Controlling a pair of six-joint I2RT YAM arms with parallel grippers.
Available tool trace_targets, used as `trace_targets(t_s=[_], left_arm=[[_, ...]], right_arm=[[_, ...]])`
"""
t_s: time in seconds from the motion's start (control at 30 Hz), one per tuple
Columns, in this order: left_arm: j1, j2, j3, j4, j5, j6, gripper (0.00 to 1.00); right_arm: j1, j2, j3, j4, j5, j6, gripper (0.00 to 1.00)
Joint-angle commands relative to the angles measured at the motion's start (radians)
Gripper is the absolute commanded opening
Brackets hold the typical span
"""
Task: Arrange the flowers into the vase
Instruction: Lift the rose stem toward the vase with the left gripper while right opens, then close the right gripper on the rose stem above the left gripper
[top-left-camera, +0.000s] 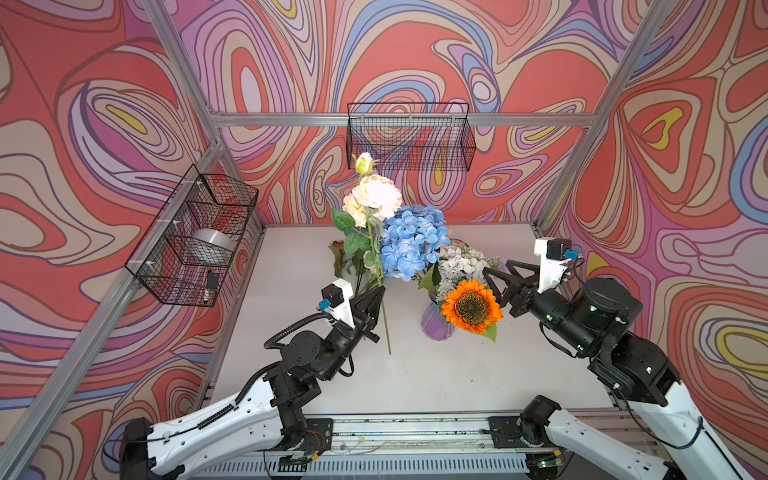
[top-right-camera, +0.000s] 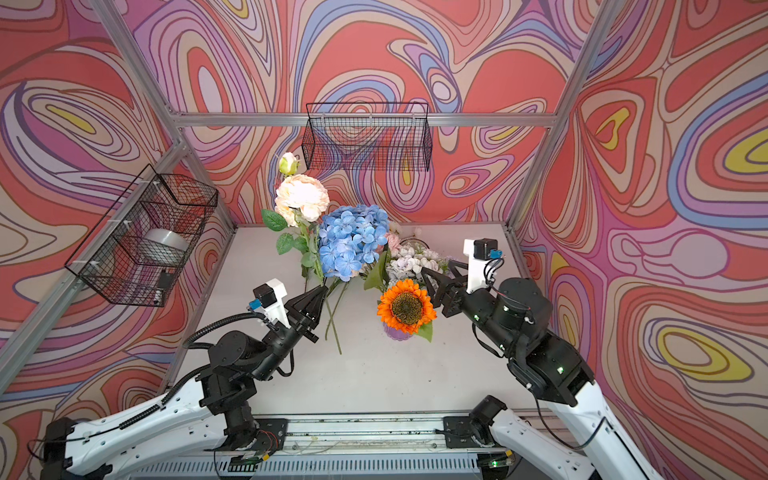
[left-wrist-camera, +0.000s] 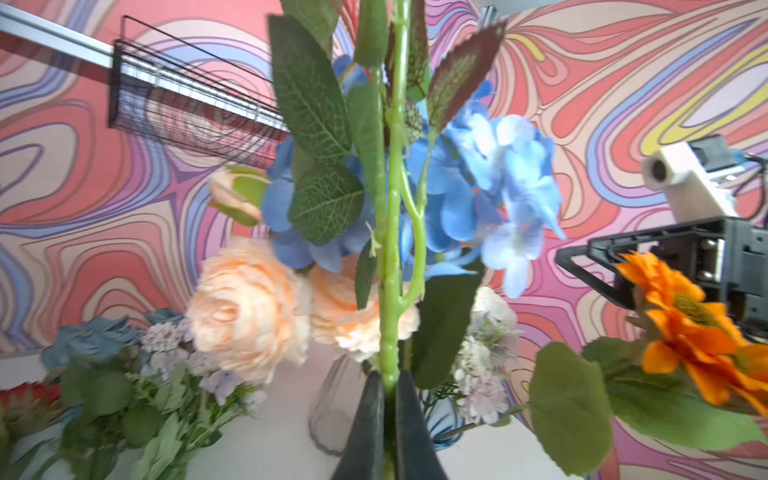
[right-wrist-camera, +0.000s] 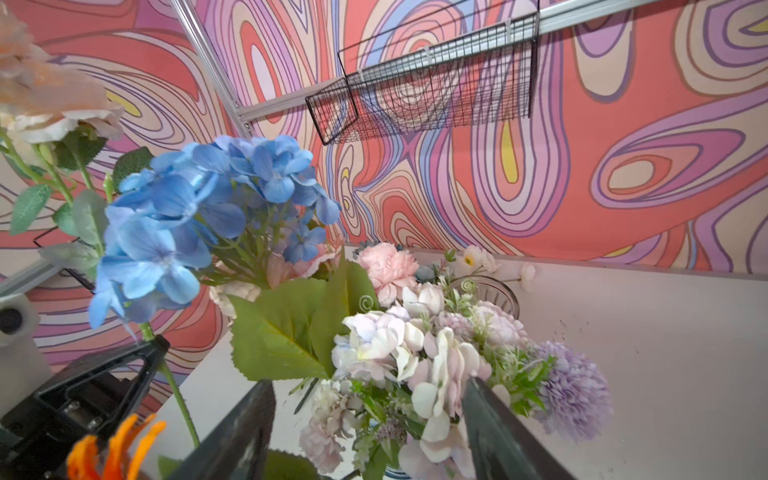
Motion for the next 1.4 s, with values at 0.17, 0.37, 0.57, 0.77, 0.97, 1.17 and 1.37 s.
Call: trace_targets(t_s=[0.17,0.37,0.57,0.77,0.97,1.17,1.37], left_arm=[[-0.233,0.177,0.055,0.304,0.009,0.307,0.00],[-0.267,0.274,0.114,0.325,0.034,0.330,0.00],[-0.266,0.296,0.223,0.210,-0.058,0.348,0.00],[-0.251,0.334,0.289,0.144,-0.098,0.397,0.00],[-0.181,0.338,0.321,0.060,-0.053,0.351,0.00],[-0.167,0.352,0.337,0.048,0.013,0.373,0.00],[-0.167,0.352,0.296,0.106,0.063,0.401,0.00]], right_arm=[[0.002,0.070,0.144,0.088,-0.305,-0.018,0.67],[0.002,0.213,0.250,0.090,-0.509,-0.014,0.63],[0.002,0.244,0.252,0.106,-0.591,-0.045,0.64],[0.002,0.235,0.247,0.125,-0.607,-0.058,0.63],[0.003,0.243,0.269,0.133,-0.643,-0.073,0.64],[0.002,0.275,0.277,0.159,-0.657,-0.073,0.63],[0.002,0.274,0.270,0.187,-0.625,-0.079,0.49]])
